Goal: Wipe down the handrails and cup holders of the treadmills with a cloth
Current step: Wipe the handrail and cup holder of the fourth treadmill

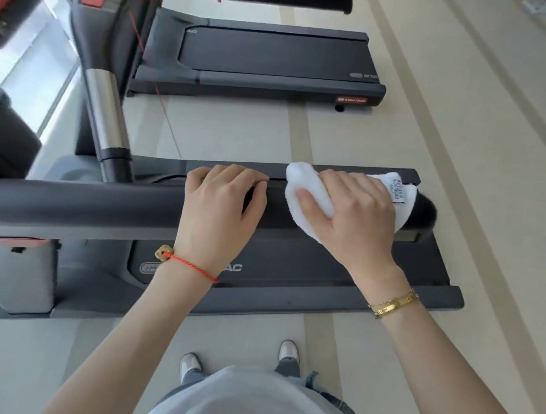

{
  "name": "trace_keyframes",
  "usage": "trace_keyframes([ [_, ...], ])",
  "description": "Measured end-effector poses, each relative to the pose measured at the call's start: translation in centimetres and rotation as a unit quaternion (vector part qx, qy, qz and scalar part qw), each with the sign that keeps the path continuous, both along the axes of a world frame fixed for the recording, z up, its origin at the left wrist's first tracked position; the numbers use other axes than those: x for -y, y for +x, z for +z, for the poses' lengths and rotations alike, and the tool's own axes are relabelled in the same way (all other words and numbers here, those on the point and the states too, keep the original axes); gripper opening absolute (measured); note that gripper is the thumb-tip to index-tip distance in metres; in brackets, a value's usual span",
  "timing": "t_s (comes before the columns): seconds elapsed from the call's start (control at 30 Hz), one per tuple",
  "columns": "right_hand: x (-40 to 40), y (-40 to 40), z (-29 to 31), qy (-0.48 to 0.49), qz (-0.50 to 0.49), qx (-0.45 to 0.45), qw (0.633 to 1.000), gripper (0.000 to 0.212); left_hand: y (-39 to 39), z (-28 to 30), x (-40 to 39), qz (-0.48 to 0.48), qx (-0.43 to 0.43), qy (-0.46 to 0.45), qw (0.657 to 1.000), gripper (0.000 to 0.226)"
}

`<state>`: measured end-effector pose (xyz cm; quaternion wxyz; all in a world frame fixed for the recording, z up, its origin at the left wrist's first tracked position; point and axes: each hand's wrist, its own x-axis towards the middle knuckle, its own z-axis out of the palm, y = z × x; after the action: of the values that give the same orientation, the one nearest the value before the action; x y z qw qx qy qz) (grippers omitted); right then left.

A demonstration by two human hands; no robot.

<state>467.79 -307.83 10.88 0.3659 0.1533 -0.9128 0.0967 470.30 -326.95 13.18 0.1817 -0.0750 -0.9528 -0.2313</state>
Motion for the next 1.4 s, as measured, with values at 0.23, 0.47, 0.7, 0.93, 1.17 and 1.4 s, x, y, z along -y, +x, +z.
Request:
trace_keyframes([
  [0.23,-8.1,-0.9,0.6,-0.059,-0.016,0.083,0.995,0.041,-0.8,-0.2,-7.2,0.048,0.005,-0.016,0.999,0.032],
  [0.47,-13.9,-0.7,0.0,-0.399,0.092,0.348,0.843,0.030,-0.6,-0.4,-12.5,0.018,-0.001,-0.021,1.000,0.027],
  [0.7,-14.7,0.8,-2.1,-0.420,0.129,0.323,0.838,0.019,-0.7,-0.8,-13.7,0.044,-0.016,-0.066,0.997,0.037],
  [0.93,-15.8,-2.6,-1.5,-0.449,0.097,0.465,0.757,0.047,-0.7,-0.7,-13.8,0.049,-0.015,-0.074,0.996,0.038],
  [1.17,-15.0,1.5,-2.1,-0.479,0.121,0.348,0.796,0.024,-0.9,-1.0,-13.9,0.052,-0.029,-0.087,0.994,0.038],
  [1.4,-13.7,-3.1,1.0,-0.279,0.125,0.408,0.860,0.036,-0.9,-1.2,-13.8,0.053,-0.043,-0.091,0.994,0.037],
])
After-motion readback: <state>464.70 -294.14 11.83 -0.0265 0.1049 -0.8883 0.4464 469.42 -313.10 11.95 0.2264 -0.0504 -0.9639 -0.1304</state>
